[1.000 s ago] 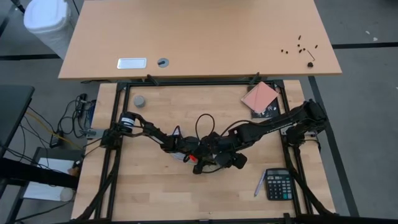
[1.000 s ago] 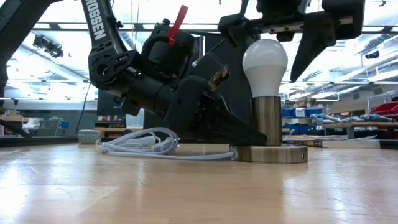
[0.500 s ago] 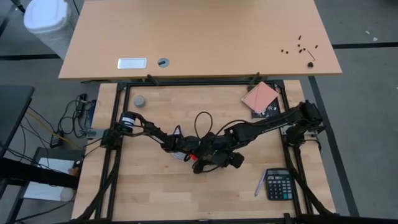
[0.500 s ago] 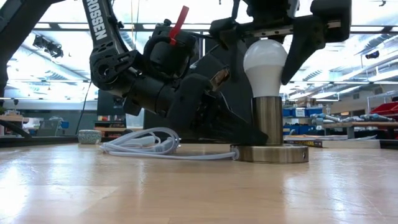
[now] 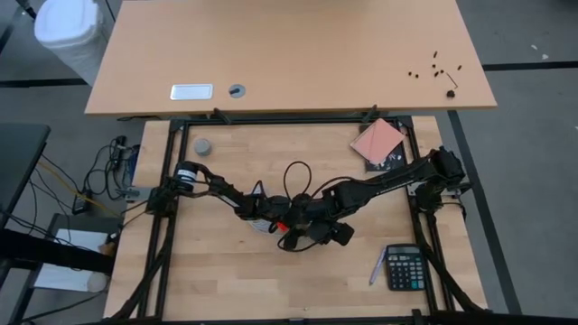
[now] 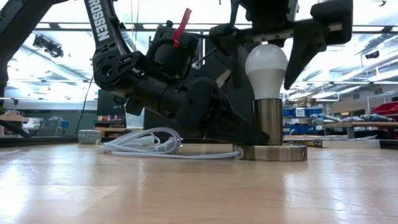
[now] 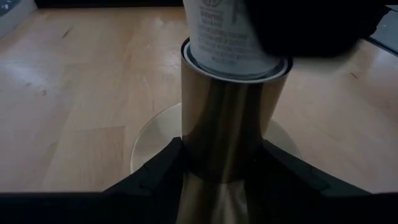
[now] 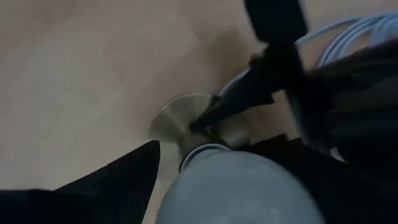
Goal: Screw lightbulb
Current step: Insert the lightbulb into the lamp
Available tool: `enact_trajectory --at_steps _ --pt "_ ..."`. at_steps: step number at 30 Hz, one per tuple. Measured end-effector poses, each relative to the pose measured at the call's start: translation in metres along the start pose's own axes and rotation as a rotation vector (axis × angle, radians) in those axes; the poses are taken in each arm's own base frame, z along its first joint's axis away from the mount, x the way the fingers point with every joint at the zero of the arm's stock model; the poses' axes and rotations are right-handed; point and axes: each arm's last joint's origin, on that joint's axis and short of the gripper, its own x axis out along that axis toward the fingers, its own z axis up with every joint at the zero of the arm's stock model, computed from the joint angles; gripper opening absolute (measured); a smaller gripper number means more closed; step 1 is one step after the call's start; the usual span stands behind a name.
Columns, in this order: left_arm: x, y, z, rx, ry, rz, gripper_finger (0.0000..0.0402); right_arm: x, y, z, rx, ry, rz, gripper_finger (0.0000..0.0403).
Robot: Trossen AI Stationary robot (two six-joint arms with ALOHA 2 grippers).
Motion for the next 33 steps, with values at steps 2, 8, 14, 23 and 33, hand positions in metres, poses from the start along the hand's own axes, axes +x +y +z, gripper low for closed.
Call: enact_trajectory --at_steps 2,8,14,23,33 --pt "0.0 0.0001 -0.0002 -0.003 0.003 0.002 0.0193 0.0041 -0.0004 -0.0021 0.002 0.02 0.014 0.0345" --pt "0.0001 0.0001 -0.0001 -0.004 0.002 0.005 0.0193 0.0075 -0.0026 -0.0045 -0.007 0.035 0.02 0.0327" --pt "0.0 0.0 -0.0001 -0.003 0.002 0.005 0.0193 0.0074 -0.0059 -0.0075 0.004 0.038 0.019 0.0283" --pt "0.0 0.0 0.0 -0.004 0.004 0.004 0.0193 0.0073 -0.0058 -0.0079 0.028 0.042 0.021 0.0253" --pt "0.0 0.0008 0.0 -0.026 0.003 0.069 0.0193 0.0073 -0.0063 -0.0088 0.252 0.065 -0.01 0.0258"
